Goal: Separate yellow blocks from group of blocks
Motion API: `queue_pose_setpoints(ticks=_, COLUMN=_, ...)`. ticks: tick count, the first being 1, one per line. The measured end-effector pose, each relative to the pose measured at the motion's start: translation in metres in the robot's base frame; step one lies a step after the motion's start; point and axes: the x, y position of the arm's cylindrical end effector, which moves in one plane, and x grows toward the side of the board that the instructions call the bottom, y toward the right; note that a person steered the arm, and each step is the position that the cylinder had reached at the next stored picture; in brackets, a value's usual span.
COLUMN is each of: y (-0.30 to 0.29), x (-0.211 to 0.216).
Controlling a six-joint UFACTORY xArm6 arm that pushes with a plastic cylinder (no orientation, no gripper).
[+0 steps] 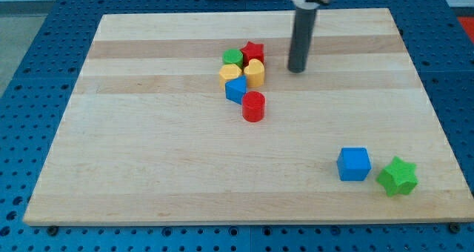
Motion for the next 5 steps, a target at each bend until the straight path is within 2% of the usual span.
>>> queue_pose_setpoints(ticks=3, y=-0.07, x=0.03)
queue_pose_setpoints(ticks=5, y=-0.096, x=0.035)
